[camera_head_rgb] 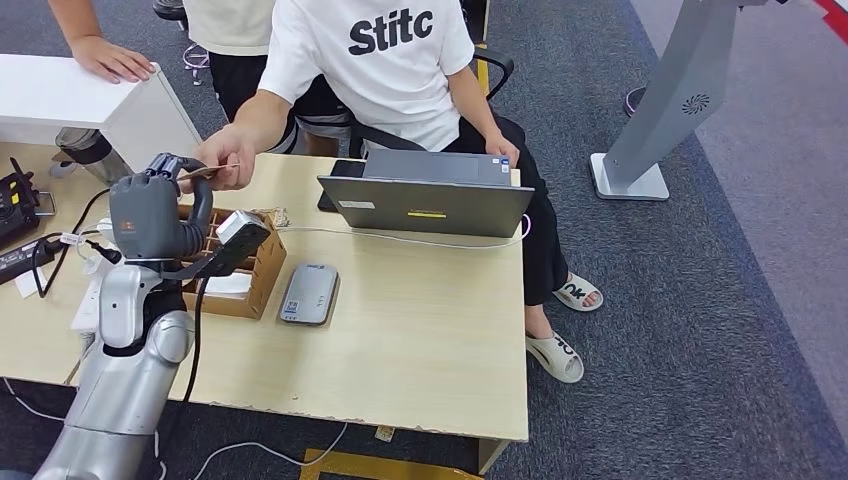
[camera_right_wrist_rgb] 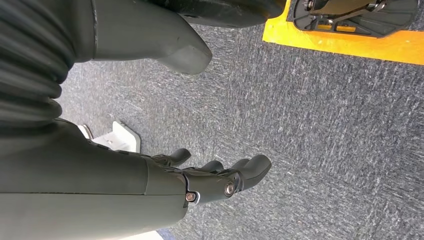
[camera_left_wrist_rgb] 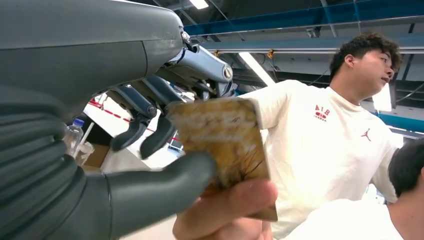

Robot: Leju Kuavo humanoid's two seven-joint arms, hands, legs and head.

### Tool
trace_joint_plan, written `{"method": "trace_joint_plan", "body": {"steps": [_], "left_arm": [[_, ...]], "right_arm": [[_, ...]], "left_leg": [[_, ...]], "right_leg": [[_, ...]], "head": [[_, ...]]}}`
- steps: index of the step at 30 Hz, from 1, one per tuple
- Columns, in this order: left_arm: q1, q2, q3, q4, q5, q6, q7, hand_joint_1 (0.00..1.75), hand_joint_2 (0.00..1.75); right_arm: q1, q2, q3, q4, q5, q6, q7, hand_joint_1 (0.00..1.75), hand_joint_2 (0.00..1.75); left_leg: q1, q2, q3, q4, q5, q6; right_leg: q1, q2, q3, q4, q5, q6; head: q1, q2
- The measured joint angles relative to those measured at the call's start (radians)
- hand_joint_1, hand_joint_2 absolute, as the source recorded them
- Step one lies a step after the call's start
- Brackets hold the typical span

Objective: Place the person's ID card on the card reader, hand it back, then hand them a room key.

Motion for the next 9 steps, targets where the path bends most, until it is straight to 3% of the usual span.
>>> {"method": "trace_joint_plan", "body": {"steps": [9], "left_arm": [[0.000, -0.015, -0.001, 0.005, 0.017, 0.015, 0.001, 0.00, 1.75]], "right_arm": [[0.000, 0.000, 0.000, 0.000, 0.001, -0.001, 0.002, 0.00, 1.75]], "left_leg": [[0.000, 0.000, 0.000, 0.000, 0.000, 0.000]], "right_leg": [[0.000, 0.000, 0.000, 0.000, 0.000, 0.000]], "head": [[0.000, 0.000]]}}
